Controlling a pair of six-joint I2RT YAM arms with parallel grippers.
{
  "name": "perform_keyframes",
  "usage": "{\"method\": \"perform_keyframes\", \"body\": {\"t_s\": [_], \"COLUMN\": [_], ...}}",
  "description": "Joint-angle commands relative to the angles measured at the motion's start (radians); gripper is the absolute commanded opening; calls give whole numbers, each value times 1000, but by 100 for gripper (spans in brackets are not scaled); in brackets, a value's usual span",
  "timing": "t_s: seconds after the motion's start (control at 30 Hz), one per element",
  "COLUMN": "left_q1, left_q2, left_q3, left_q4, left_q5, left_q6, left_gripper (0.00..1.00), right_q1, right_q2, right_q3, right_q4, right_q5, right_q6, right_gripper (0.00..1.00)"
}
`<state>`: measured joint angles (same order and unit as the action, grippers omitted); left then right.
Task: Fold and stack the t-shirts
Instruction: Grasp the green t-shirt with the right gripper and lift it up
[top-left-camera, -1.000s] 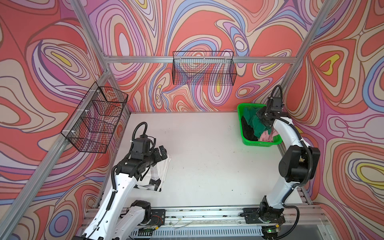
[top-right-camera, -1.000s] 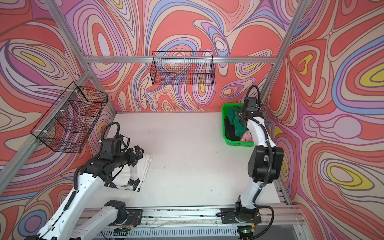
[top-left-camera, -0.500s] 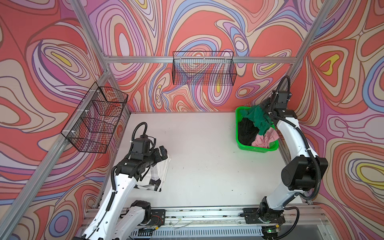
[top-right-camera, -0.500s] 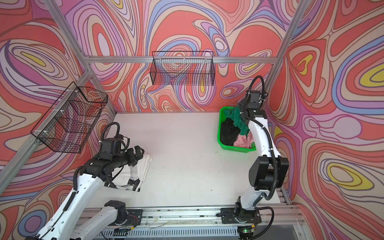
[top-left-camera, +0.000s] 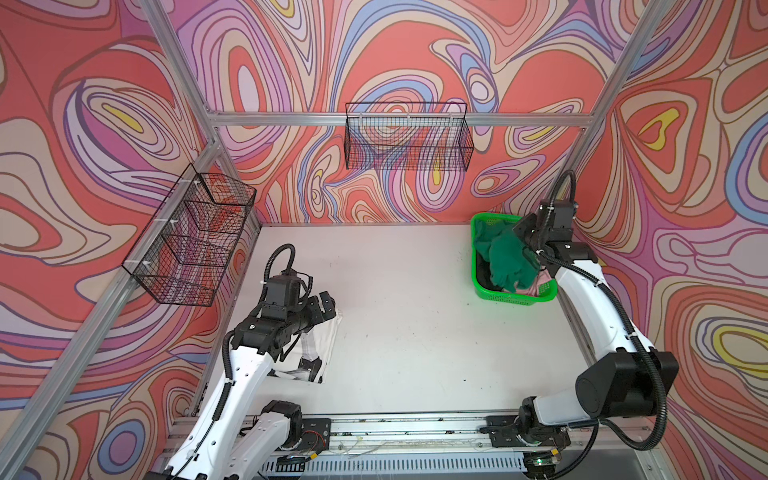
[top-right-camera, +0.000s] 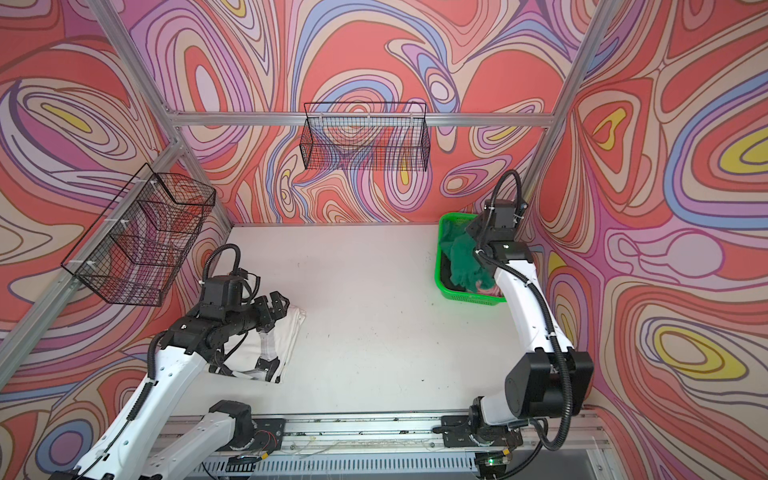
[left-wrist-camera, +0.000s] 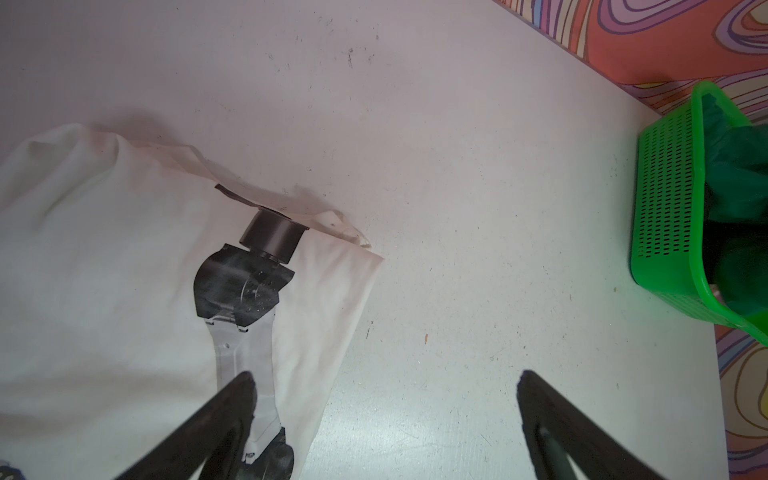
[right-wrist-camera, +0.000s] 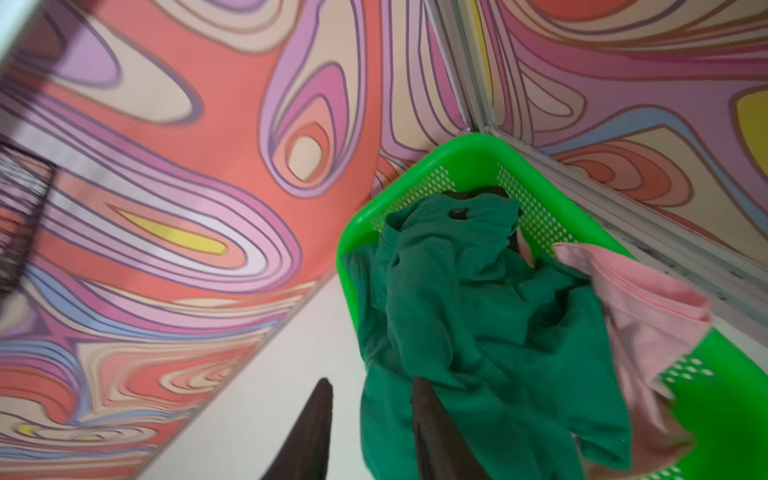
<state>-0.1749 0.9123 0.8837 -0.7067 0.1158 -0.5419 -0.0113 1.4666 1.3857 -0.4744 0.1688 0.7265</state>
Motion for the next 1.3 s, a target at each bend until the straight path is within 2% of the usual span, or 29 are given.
{"method": "perform_keyframes", "body": {"t_s": [0.0,0.13,0.23,0.33,0.53,0.67,0.73,0.87,0.97,1.27], "left_q1": [8,9,8,9,10,9,9,10,10,9], "left_q2": [-1,0,0,2,0,-1,-2,-6,-2,-6], "left_q3": [17,17,16,18,14,12,13,9,11,11], "left_q4": [11,13,13,12,13,15,15,17,17,18], "left_q5": [8,13,18,17,22,23,24,22,24,26], "left_q6": [13,14,13,15,15,15,16,16,17,18], "left_gripper": [100,100,100,100,100,100,100,100,100,100], "right_q1": [14,46,105,140,140,138,138,136,132,131], "right_q2": [-25,-65,-71,-45,11,73,93,115,105,-53], "right_q3": [-101,-182,-237,-264,-310,-291,-280,-267,-245,-36], "right_q4": [-2,-49,-69,-105,-97,-80,-74,-54,-59,-190], "right_q5": [-40,-4,18,36,101,53,79,95,87,165], "right_q6": [6,0,-19,-25,-44,-70,-79,-101,-101,-119], "right_gripper": [47,63,68,68,62,59,53,19,2,0]}}
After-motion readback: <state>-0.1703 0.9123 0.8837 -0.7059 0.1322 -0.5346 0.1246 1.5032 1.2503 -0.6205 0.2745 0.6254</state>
